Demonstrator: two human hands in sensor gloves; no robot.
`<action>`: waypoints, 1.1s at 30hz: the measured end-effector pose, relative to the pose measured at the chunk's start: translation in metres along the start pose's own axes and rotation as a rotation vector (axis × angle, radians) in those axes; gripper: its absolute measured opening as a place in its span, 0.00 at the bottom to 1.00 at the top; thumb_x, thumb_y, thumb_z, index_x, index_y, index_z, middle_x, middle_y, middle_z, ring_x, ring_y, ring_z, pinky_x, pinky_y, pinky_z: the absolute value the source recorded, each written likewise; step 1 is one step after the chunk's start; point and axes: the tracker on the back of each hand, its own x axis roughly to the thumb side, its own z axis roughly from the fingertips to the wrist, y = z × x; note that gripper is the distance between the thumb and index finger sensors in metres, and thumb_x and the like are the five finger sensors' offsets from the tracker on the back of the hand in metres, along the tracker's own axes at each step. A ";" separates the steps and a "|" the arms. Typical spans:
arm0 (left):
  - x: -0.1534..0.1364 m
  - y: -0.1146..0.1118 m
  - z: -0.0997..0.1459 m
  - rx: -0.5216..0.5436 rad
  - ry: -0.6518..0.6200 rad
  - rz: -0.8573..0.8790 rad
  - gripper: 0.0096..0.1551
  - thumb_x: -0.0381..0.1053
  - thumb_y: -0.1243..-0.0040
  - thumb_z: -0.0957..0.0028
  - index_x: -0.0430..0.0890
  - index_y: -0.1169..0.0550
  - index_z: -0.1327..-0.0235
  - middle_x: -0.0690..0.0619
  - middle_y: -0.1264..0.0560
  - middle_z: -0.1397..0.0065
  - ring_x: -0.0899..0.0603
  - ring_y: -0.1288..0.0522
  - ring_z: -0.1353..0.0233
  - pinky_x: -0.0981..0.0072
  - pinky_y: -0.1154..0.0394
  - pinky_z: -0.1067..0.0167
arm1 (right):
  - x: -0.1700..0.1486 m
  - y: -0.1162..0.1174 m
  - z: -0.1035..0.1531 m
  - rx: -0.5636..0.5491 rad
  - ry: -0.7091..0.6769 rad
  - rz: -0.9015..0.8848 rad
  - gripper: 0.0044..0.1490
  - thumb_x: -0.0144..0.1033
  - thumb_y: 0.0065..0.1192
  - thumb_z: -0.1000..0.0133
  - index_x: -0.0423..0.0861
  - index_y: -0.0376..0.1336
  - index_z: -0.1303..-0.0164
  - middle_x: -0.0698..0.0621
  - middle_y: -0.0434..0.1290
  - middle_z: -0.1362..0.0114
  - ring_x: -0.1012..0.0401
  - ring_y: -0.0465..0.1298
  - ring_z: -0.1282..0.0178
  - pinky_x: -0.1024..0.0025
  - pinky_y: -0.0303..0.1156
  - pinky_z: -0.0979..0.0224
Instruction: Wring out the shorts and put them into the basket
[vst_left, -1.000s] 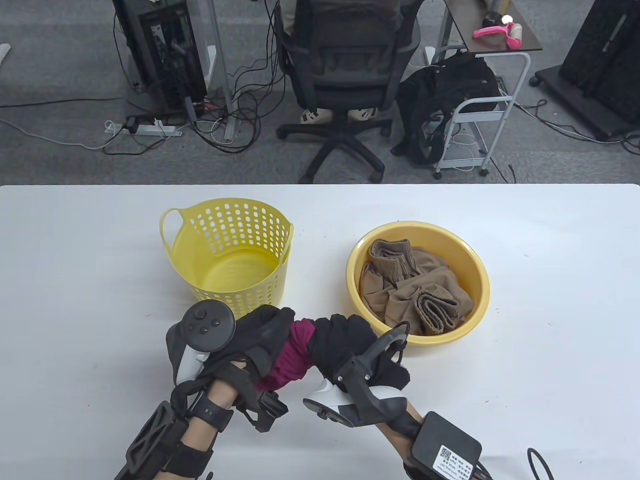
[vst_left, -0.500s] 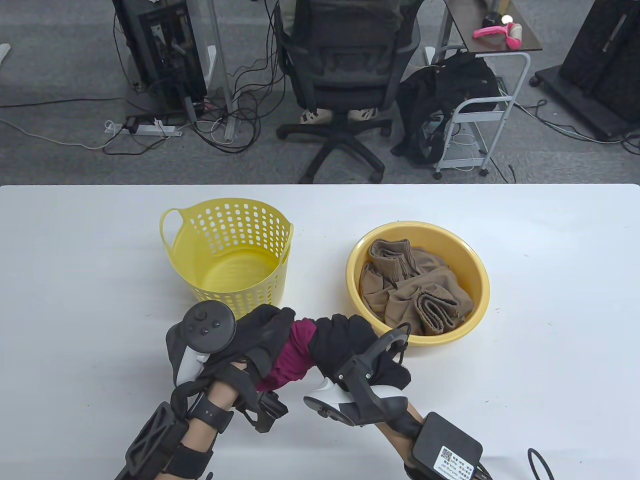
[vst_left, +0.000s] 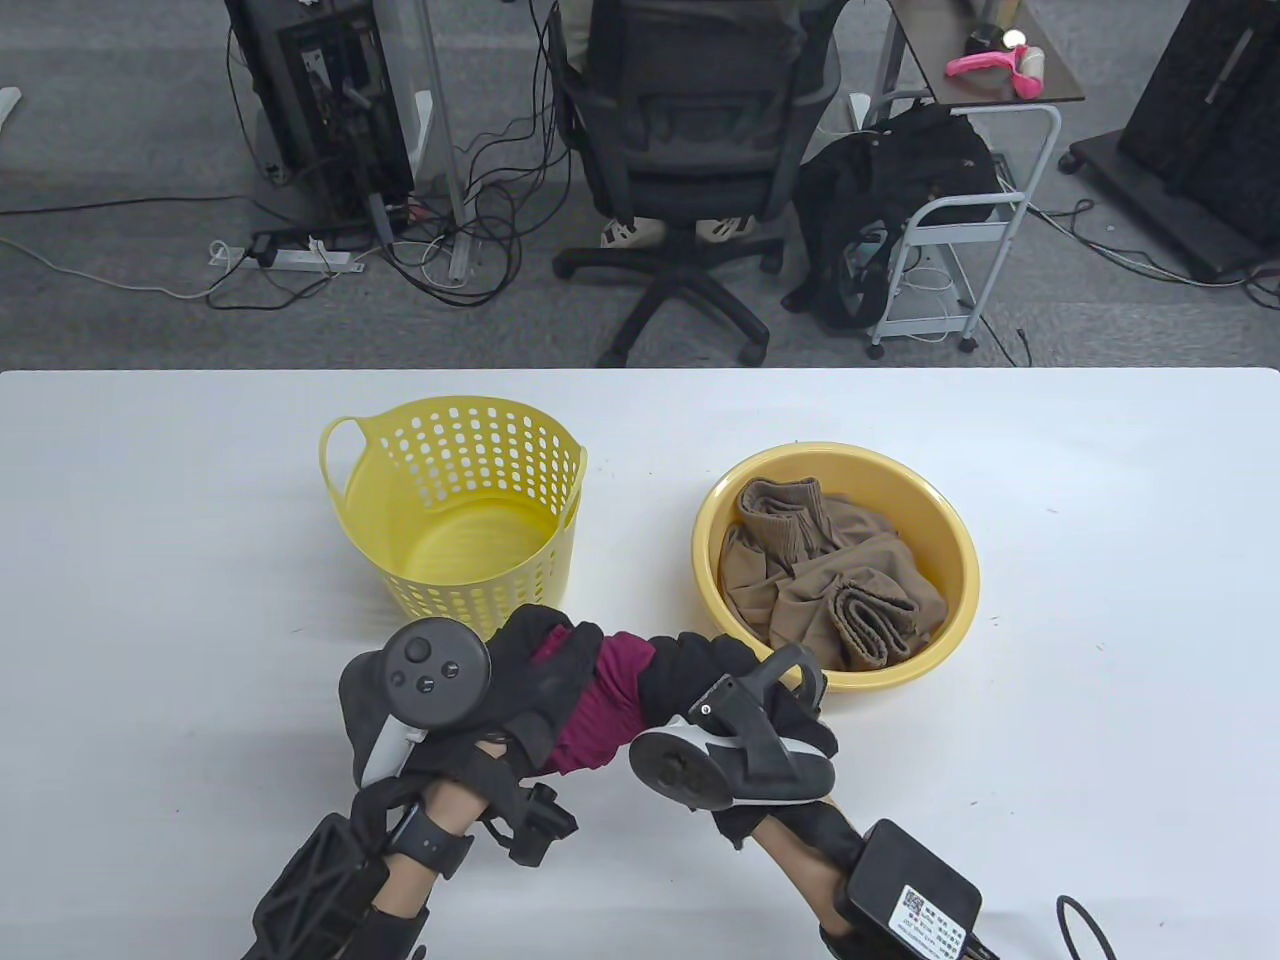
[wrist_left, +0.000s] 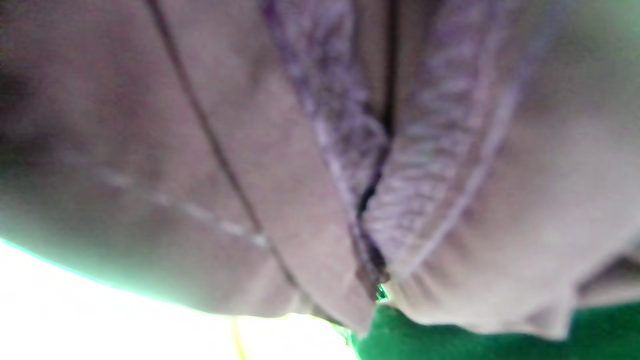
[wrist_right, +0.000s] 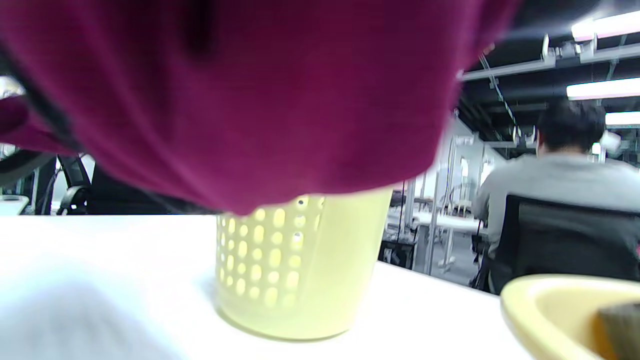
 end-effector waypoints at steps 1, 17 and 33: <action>0.002 0.000 0.001 0.005 -0.011 -0.011 0.33 0.68 0.46 0.34 0.39 0.23 0.41 0.36 0.15 0.58 0.40 0.12 0.71 0.46 0.17 0.67 | -0.003 0.000 -0.001 0.021 0.011 -0.037 0.49 0.47 0.89 0.61 0.41 0.62 0.37 0.53 0.77 0.51 0.63 0.79 0.64 0.70 0.78 0.62; 0.026 0.009 0.015 0.101 -0.345 -0.121 0.37 0.70 0.45 0.38 0.43 0.32 0.32 0.38 0.20 0.42 0.37 0.14 0.54 0.41 0.21 0.48 | -0.044 0.019 -0.001 0.269 0.143 -0.646 0.47 0.45 0.89 0.59 0.39 0.64 0.37 0.52 0.77 0.51 0.62 0.79 0.65 0.68 0.78 0.63; 0.035 0.019 0.022 0.077 -0.562 -0.071 0.35 0.67 0.41 0.40 0.48 0.36 0.31 0.39 0.24 0.34 0.35 0.18 0.44 0.36 0.28 0.36 | -0.052 0.038 -0.002 0.396 0.125 -1.022 0.46 0.46 0.88 0.57 0.39 0.63 0.36 0.51 0.77 0.51 0.61 0.79 0.65 0.68 0.78 0.62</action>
